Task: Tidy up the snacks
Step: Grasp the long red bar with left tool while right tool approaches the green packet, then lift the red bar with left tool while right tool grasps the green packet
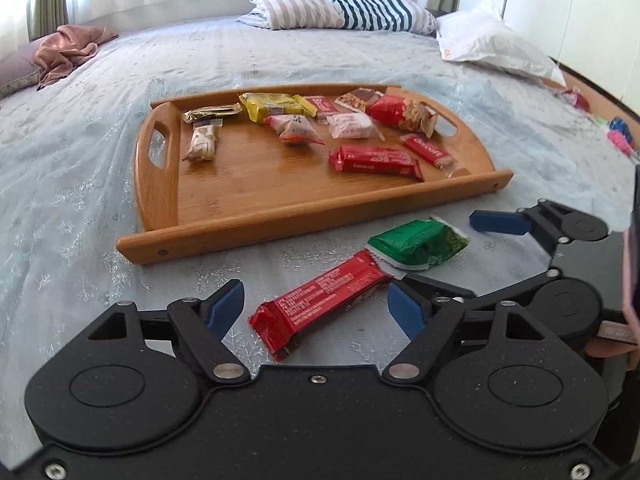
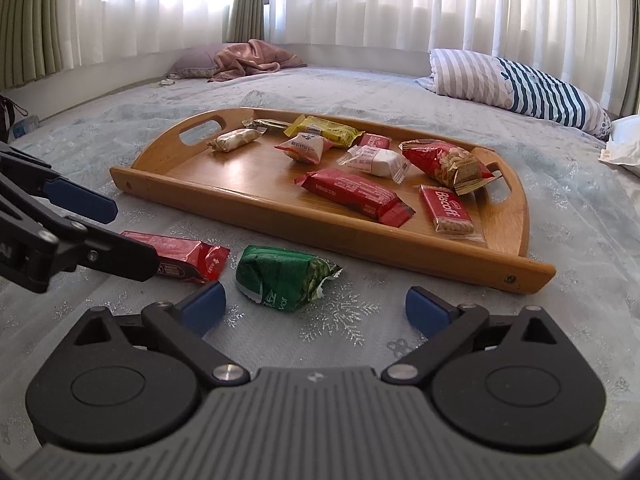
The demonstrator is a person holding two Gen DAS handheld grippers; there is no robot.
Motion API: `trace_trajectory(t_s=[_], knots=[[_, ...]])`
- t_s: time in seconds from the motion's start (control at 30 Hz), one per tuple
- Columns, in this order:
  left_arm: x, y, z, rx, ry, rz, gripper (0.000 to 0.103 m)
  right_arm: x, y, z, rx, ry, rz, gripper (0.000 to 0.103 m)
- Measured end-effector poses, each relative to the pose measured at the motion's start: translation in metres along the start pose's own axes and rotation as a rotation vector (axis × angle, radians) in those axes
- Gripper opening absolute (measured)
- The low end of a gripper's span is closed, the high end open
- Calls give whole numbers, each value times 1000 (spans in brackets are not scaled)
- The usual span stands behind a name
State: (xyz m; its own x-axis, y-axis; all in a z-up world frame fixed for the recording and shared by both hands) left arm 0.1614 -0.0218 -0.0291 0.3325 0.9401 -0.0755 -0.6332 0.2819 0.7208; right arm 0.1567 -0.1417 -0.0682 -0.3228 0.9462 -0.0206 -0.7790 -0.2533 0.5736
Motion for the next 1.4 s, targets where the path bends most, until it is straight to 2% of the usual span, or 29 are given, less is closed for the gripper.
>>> trace_trajectory(t_s=[0.17,0.27,0.4,0.6,0.63,0.7,0.77,0.9,1.1,1.2,1.33,1.4], knots=[[-5,-11,-1,9,-6,-60,77,0,0,-1,2,3,-1,103],[-9,-16,-3,20,-22,-61,68,1,-1,-1,2,4,-2,103],[-11,-17,-6,29,-19,-67,62,1,-1,-2,0,4,-2,103],[-9,-13,-8,28,-17,-48,44,1,-1,-2,0,5,-3,103],[-8,-12,-7,26,-12,-43,36,1,-1,-2,0,5,-3,103],[-6,-9,-6,21,1,-40,27,1,-1,-2,0,5,-3,103],[-3,-6,-5,15,14,-39,24,1,-1,-2,0,5,-3,103],[1,-2,-2,3,26,-18,23,1,-1,-1,-2,4,10,102],[6,3,-4,1,45,5,23,6,7,5,-22,3,42,88],[8,0,-8,15,69,6,24,11,14,9,-32,-14,46,84],[10,-9,-11,29,105,1,30,19,13,9,-27,-2,17,75],[8,-9,-10,21,115,-7,37,20,10,9,-15,6,-10,65]])
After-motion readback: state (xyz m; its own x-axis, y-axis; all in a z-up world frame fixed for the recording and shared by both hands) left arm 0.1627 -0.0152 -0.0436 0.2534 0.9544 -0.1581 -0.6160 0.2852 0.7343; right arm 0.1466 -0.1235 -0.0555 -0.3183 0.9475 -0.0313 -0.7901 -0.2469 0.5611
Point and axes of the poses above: each gripper's, at about its wrist camera, not at the fingertips, and y roughly against the way its jaws point, x to its left, z to its top, the point moved 9 cm from there along -y, roughly the way its jaws point, and after that the axes turned 1 degree about -z, right-handed, at the moved point
